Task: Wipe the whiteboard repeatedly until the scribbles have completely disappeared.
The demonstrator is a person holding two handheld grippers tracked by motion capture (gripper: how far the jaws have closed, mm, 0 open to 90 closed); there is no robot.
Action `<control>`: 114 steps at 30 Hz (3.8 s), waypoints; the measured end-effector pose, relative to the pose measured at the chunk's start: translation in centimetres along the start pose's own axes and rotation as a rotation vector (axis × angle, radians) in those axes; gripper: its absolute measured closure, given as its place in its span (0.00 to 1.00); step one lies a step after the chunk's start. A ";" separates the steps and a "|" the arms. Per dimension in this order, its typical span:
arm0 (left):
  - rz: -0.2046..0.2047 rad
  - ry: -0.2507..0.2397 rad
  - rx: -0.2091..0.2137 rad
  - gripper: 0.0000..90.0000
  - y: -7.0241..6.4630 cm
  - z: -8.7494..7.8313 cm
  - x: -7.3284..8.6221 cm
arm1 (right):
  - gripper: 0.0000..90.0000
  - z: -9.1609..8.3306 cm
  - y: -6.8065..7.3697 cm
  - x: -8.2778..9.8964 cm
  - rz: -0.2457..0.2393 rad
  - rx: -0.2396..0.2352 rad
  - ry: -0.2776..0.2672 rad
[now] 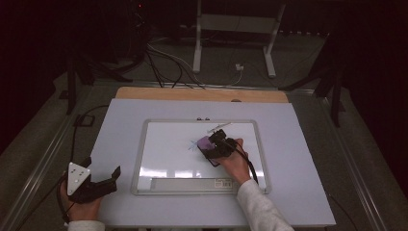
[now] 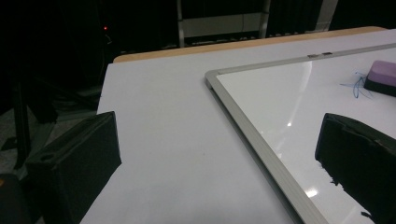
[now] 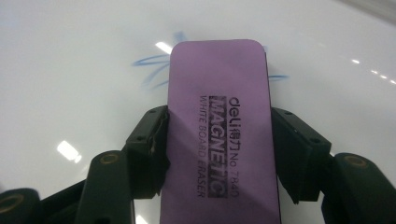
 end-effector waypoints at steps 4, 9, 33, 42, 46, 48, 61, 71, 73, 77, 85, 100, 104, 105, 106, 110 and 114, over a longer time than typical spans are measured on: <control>-0.004 0.000 0.000 0.01 0.1 0.0 0.0 | 0.46 -0.3 -2.3 -0.1 0.080 0.099 -0.018; 0.002 0.002 0.002 0.01 0.0 0.1 0.0 | 0.46 -0.4 -3.9 -0.1 0.151 0.150 -0.035; 0.004 0.005 0.004 0.01 -0.1 0.1 0.0 | 0.46 0.7 -2.8 -1.0 0.079 0.083 -0.051; -0.007 -0.002 0.001 0.01 0.0 0.0 0.0 | 0.46 1.0 -3.2 -1.8 0.078 0.129 -0.040; -0.007 0.002 0.004 0.01 0.0 0.1 0.1 | 0.46 1.2 -3.1 -2.2 0.101 0.133 -0.038; -0.005 0.003 0.005 0.01 0.0 0.1 0.1 | 0.46 1.4 -2.3 -2.3 0.079 0.053 -0.025; -0.010 -0.001 0.005 0.01 0.1 0.1 0.1 | 0.46 1.5 -2.1 -2.3 0.074 0.085 -0.030; -0.011 -0.003 0.001 0.01 0.1 0.0 0.0 | 0.46 1.8 -0.3 -2.5 -0.031 0.029 -0.016; -0.010 -0.001 0.003 0.01 0.2 0.0 0.0 | 0.46 1.8 -1.1 -2.6 0.025 0.064 -0.027; -0.009 0.001 0.006 0.01 0.1 0.1 0.1 | 0.46 1.9 -0.9 -2.4 0.046 0.037 -0.037; -0.011 -0.004 0.002 0.01 0.1 0.0 0.0 | 0.46 2.1 0.3 -2.5 -0.022 0.009 -0.029; -0.011 -0.004 0.003 0.01 0.1 0.0 0.0 | 0.46 2.2 0.3 -2.8 0.001 0.088 -0.037; -0.007 0.001 0.006 0.01 0.1 0.1 0.0 | 0.46 2.2 0.3 -2.8 0.023 0.083 -0.042; -0.004 0.001 0.007 0.01 0.0 0.2 0.0 | 0.46 2.3 0.5 -2.8 0.012 0.048 -0.040; -0.004 0.001 0.007 0.01 0.0 0.1 0.0 | 0.46 2.4 0.9 -2.7 -0.007 0.018 -0.035; -0.005 -0.001 0.006 0.01 0.0 0.1 0.0 | 0.46 2.6 2.7 -2.7 -0.103 -0.074 -0.011; -0.009 -0.003 0.004 0.01 0.1 0.0 0.0 | 0.46 2.6 2.3 -2.9 -0.090 -0.019 -0.021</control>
Point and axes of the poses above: each handheld gripper's, and its own axes: z roughly forward along the jaws, x roughly out of its underside, y roughly to its left, the point moved 1 cm from there along z, roughly forward along the jaws, and after that the axes turned 5 degrees about -x, right-handed, at the moved point
